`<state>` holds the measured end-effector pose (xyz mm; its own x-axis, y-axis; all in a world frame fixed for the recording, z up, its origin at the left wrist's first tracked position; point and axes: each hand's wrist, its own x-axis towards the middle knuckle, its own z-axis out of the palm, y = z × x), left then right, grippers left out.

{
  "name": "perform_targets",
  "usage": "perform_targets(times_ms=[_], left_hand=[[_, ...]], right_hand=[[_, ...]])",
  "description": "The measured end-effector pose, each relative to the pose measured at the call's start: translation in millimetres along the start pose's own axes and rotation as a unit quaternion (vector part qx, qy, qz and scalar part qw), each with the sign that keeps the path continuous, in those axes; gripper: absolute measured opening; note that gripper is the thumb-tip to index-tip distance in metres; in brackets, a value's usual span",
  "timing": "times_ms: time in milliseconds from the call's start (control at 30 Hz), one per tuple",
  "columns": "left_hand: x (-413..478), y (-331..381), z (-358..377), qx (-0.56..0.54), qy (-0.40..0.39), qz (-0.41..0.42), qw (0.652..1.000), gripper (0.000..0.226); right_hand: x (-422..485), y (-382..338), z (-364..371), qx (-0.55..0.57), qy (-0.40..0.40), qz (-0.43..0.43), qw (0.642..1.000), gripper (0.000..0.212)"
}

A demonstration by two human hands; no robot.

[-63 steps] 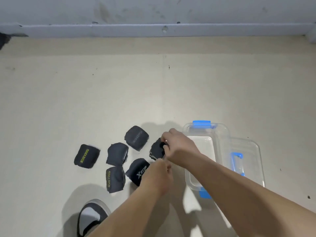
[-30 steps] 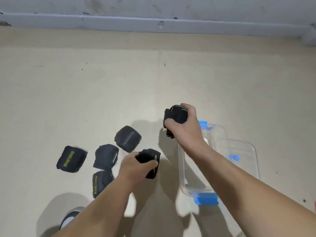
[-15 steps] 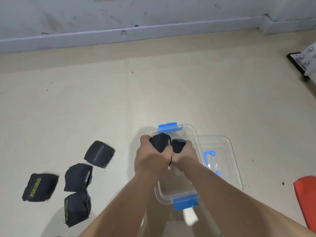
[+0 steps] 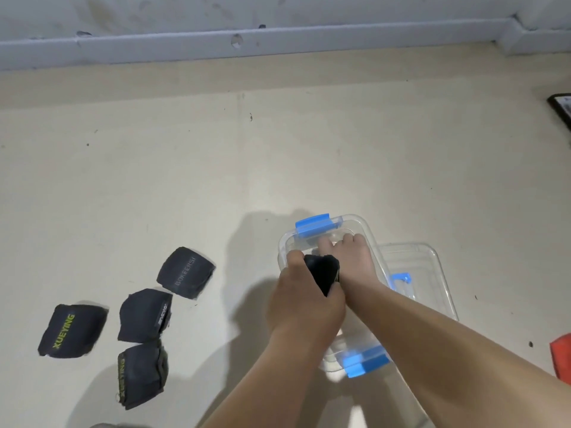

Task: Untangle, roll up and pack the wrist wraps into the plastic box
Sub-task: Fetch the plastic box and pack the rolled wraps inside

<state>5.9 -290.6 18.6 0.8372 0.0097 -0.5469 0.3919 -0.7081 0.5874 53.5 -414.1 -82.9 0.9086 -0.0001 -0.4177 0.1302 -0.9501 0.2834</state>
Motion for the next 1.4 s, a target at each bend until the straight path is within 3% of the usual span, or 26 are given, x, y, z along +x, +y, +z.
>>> perform_targets(times_ms=[133,267,400,500,800,933,1000,1233,1400], left_hand=[[-11,-9,-4,0.076,-0.033,0.034,0.996,0.043],[-13,-11,1,0.133,-0.042,0.078,0.987,0.047],[-6,-10,1,0.166,-0.045,0.098,0.98,0.05],[1,-6,1,0.18,-0.051,0.101,0.977,0.05],[6,1,5,0.284,-0.064,0.095,0.952,0.056],[-2,-8,8,0.205,-0.044,0.067,0.975,0.042],[-8,-14,14,0.151,-0.05,0.049,0.986,0.036],[-2,-28,38,0.134,-0.047,0.018,0.99,0.071],[31,-23,47,0.162,0.009,0.011,0.987,0.066]], right_hand=[[5,20,-8,-0.06,0.071,-0.035,0.995,0.033],[9,29,6,-0.024,0.114,0.038,0.992,0.076],[20,28,14,0.016,0.186,0.044,0.981,0.109],[29,24,2,0.025,0.148,0.06,0.987,0.13],[6,20,-4,0.101,0.028,0.17,0.98,0.132],[-21,7,8,0.157,0.022,0.175,0.972,0.108],[-22,5,11,0.169,0.026,0.185,0.968,0.11],[-35,17,9,0.213,-0.005,0.12,0.97,0.127],[-48,18,18,0.226,0.006,0.111,0.968,0.125]])
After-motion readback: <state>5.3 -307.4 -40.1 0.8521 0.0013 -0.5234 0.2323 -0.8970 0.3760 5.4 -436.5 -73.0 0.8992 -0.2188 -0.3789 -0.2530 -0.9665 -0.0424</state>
